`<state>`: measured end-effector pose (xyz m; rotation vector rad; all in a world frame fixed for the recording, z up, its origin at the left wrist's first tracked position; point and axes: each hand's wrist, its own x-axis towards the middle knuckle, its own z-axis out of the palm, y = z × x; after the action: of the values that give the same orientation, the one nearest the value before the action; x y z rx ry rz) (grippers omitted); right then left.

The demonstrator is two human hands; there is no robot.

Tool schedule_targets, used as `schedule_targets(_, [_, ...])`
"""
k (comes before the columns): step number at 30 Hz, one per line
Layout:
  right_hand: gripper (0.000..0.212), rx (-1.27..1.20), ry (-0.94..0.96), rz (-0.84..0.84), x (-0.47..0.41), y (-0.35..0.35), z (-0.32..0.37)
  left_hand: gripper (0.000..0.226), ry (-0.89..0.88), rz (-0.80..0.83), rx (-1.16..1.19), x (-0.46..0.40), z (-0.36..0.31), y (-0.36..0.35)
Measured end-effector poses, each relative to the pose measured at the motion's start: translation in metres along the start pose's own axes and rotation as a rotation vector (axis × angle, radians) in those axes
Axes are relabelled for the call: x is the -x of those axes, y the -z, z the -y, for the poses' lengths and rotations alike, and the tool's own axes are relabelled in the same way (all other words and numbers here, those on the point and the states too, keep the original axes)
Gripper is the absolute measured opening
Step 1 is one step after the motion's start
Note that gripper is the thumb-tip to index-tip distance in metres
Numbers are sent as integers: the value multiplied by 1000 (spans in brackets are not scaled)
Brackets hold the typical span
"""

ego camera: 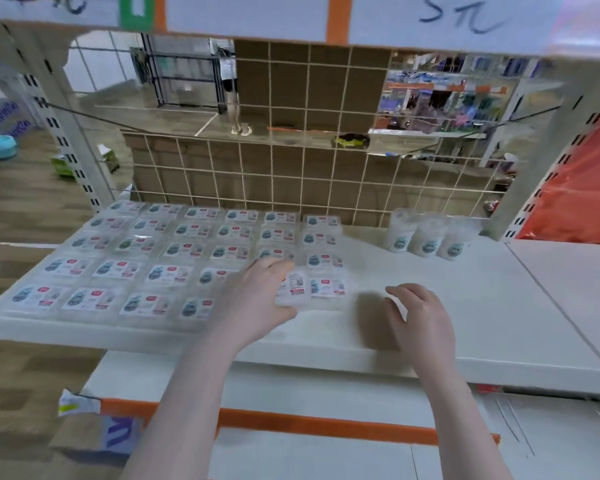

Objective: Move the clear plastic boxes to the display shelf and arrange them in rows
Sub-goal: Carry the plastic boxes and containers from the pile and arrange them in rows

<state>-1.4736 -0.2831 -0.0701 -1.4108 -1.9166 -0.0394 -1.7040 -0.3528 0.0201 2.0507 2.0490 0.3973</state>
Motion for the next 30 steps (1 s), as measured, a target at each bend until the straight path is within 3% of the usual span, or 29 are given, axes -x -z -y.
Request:
schedule_targets(10, [14,7,-194,153,-11,9,-54,73,-53,99,-33,-19,-60,-44])
schedule_targets(30, [15,-46,-119,199,-5,5,-58,65,114,55,13,-3,-67,-71])
